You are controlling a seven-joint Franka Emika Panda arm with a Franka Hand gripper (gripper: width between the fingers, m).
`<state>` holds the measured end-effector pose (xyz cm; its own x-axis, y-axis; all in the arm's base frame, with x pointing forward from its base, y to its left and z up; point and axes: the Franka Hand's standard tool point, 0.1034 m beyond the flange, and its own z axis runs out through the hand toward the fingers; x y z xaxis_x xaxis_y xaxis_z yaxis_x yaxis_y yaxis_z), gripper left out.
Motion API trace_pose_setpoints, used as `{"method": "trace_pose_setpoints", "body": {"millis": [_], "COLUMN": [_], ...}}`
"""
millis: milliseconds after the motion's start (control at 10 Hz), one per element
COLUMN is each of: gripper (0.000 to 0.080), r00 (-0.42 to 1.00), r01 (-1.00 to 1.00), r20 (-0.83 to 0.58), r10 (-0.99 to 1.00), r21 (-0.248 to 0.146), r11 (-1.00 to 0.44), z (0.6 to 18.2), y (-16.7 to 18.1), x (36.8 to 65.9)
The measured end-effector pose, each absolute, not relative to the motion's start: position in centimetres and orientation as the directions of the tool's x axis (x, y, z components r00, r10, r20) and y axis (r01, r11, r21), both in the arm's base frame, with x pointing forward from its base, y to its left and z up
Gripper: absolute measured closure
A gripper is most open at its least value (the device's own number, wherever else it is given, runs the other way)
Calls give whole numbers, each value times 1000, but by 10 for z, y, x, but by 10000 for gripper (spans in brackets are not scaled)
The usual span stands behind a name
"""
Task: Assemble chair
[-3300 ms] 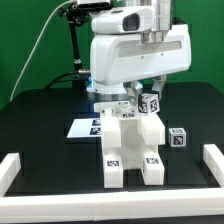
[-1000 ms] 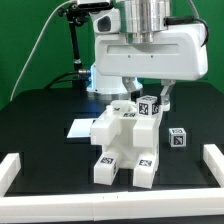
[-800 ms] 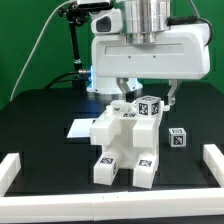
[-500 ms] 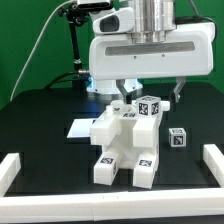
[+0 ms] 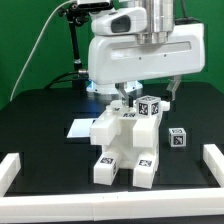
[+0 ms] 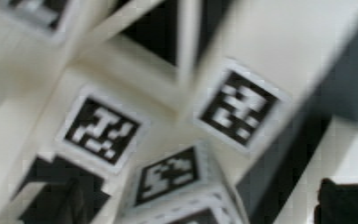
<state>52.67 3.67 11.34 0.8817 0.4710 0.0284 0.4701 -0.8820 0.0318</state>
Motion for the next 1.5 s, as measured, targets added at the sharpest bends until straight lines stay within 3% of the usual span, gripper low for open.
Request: {"method": "trace_pose_setpoints", "body": {"millis": [200, 300, 400, 500, 600, 1100, 1500], "gripper": [150, 237, 374, 374, 515, 515, 515], "r00": [880, 880, 899, 934, 951, 998, 913], "r01": [474, 472, 436, 356, 305, -51, -406], "r20": [30, 30, 31, 34, 35, 42, 47], "r10": [475, 473, 437, 356, 306, -51, -406], "r21": [32, 32, 31, 27, 25, 8, -17], "r11": [-880, -881, -899, -934, -952, -999, -914], "z": [114, 114, 113, 113, 113, 113, 114], "y": [36, 36, 36, 36, 36, 37, 41], "x": [527, 527, 527, 527, 527, 527, 528]}}
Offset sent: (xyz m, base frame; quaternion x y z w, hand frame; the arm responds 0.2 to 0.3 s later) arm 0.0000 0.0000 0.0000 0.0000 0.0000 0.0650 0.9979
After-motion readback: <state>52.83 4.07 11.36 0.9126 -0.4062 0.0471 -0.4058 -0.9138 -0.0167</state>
